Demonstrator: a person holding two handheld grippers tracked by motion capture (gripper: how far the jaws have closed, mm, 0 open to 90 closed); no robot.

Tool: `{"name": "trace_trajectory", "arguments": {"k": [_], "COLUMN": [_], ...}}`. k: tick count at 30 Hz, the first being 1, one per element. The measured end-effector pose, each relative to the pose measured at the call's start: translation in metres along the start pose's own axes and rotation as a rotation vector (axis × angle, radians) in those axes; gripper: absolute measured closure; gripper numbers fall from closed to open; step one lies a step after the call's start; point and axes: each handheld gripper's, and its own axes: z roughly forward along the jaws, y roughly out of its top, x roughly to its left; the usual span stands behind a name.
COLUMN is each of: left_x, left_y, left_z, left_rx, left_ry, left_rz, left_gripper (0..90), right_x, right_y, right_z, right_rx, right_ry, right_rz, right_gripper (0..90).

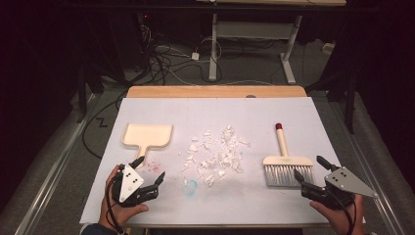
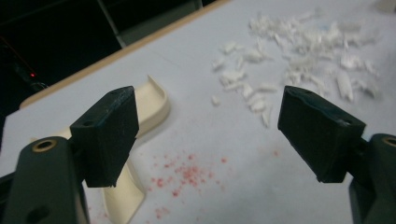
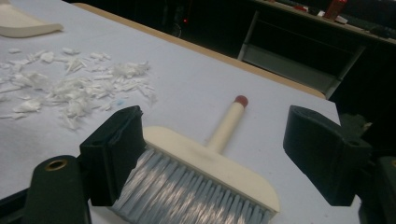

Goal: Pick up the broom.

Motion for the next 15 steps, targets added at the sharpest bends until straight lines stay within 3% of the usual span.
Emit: {"name": "trace_trajectory", "arguments": {"k": [3, 5, 10, 12, 13, 15], "left_x": [-0.004, -0.006, -0.003, -0.003, -0.003, -0.004], "left_y": [-0.002, -0.001, -0.003, -0.004, -0.003, -0.001], "left_z": [0.003, 0.006, 0.009, 0.01, 0.01, 0.01], "left_rx": [0.022, 0.053, 0.064, 0.073, 0.073, 0.064], "left_ry": [-0.021, -0.041, -0.101, -0.092, -0.086, -0.089], "left_rz": [0.02, 0.062, 0.038, 0.039, 0.038, 0.033], "left_gripper": [19.3, 19.5, 21.1, 21.0, 21.3, 21.4], "right_x": [-0.001, -0.001, -0.003, -0.005, -0.009, -0.014], "right_y": [0.0, -0.001, 0.003, 0.005, 0.009, 0.013], "right_z": [0.002, 0.003, 0.013, 0.017, 0.026, 0.036], "right_rx": [0.01, 0.02, 0.037, 0.043, 0.058, 0.102], "right_ry": [-0.022, -0.02, -0.009, -0.013, -0.006, -0.022], "right_rz": [-0.014, -0.008, -0.029, -0.027, 0.004, 0.016], "right_gripper": [20.6, 20.6, 19.9, 19.8, 19.8, 19.5]}}
